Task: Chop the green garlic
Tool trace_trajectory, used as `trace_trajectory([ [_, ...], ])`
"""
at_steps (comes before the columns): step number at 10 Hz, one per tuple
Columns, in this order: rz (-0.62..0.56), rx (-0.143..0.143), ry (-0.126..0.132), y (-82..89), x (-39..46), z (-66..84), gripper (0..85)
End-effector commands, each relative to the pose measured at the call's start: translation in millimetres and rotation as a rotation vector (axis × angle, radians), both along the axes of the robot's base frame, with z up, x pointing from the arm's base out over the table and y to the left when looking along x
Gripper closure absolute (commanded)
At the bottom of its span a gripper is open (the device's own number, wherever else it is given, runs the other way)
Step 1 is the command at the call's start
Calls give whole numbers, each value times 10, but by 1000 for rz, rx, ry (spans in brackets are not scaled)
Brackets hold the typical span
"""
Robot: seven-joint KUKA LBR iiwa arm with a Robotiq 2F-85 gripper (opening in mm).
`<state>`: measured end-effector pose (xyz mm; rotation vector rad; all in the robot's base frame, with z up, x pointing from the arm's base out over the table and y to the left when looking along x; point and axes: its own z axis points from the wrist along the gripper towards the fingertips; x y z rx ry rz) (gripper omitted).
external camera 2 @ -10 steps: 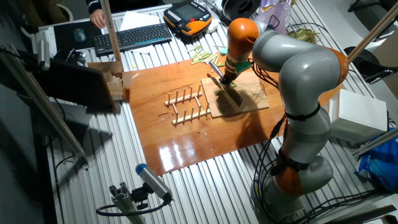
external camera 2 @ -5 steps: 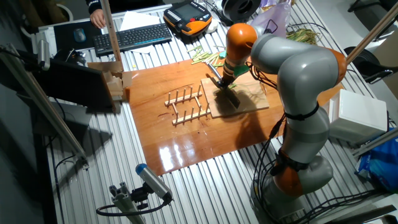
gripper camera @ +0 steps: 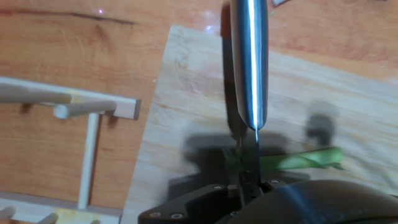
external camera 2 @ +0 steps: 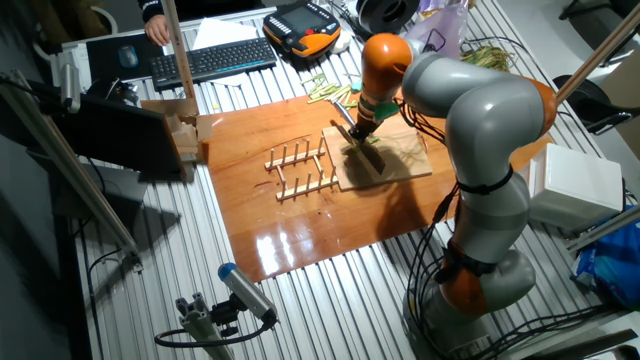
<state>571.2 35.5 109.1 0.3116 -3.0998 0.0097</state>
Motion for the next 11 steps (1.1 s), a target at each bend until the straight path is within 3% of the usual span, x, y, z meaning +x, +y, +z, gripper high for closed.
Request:
trace_trajectory([
  [1,1,-2,-3,-15,11,13,850],
  [4,24,-6,-12,-144,97,18,850],
  [11,23,11,-27,-93,73,-166,850],
])
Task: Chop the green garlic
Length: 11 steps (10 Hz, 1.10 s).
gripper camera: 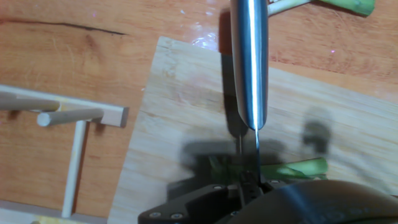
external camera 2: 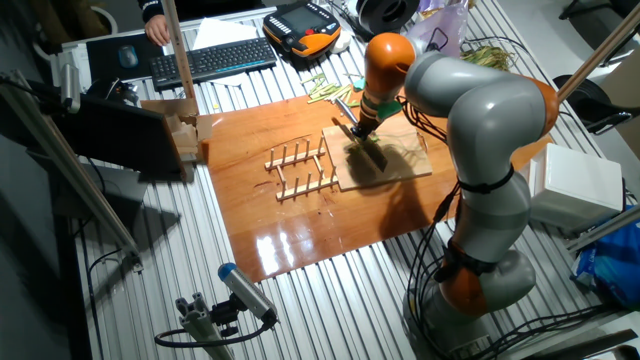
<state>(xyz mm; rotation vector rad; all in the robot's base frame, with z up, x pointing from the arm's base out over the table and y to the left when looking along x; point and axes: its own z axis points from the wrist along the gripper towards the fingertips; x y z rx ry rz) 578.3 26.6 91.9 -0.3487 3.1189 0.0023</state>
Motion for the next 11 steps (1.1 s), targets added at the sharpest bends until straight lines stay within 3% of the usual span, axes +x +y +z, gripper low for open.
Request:
trace_trajectory([
  [1,-3,3,-5,21,-15,-38,850],
  [5,-17,14,-23,111,-81,-182,850],
  [8,-24,4,0,103,-78,13,850],
  [11,-20,3,1,83,-56,41,850],
])
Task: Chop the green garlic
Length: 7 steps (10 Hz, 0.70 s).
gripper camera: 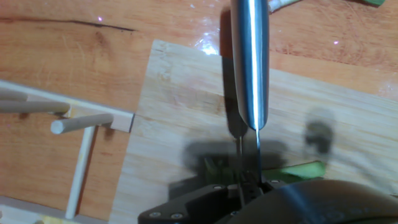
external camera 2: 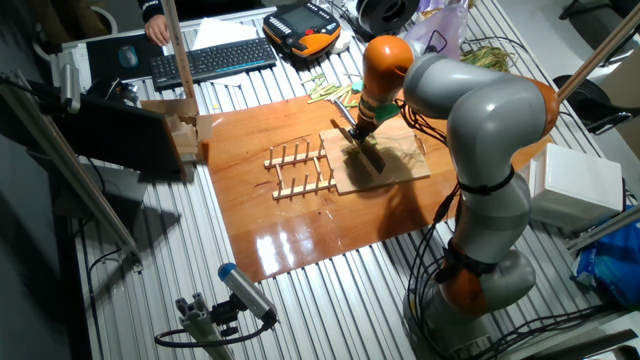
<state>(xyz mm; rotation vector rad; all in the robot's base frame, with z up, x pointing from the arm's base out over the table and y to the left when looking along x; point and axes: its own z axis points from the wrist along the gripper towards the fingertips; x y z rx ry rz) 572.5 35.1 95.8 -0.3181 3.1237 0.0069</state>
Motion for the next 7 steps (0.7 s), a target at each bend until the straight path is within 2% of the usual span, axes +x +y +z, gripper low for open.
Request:
trace_trajectory([
  [1,3,-9,-4,-5,5,-3,850],
  [5,14,-15,-11,-41,23,-17,850],
  [7,17,-11,-14,-47,11,-87,850],
])
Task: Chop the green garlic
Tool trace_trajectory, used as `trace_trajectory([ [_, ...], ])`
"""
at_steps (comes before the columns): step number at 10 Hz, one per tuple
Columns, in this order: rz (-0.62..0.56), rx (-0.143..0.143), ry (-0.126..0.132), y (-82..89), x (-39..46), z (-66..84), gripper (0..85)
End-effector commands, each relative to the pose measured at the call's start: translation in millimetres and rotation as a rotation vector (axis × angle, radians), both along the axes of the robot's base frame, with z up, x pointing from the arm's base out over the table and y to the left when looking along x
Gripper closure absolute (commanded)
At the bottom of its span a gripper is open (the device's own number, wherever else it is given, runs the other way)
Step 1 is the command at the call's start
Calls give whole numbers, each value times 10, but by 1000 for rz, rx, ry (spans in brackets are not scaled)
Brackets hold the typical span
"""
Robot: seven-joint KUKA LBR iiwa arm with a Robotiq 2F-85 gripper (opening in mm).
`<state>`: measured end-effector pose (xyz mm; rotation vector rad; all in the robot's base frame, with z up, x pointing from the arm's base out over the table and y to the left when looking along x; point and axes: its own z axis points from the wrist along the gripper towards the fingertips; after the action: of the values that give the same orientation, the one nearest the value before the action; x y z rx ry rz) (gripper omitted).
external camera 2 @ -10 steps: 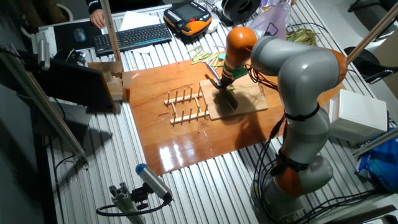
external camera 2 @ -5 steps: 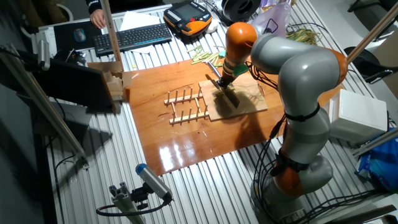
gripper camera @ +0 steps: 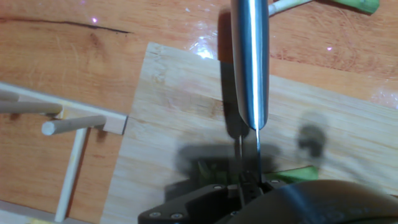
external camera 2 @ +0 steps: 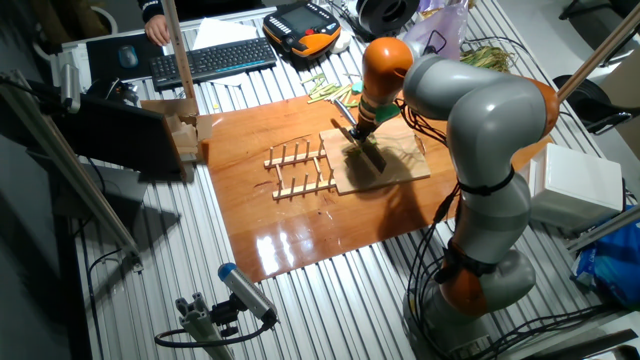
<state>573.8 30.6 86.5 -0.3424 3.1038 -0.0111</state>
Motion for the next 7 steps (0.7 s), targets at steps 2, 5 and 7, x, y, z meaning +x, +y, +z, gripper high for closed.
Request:
trace_trajectory([
  [2,-1,13,-2,11,-32,-85,850],
  [5,-24,21,10,84,-66,-37,850],
  [7,-32,20,33,94,-38,112,850],
])
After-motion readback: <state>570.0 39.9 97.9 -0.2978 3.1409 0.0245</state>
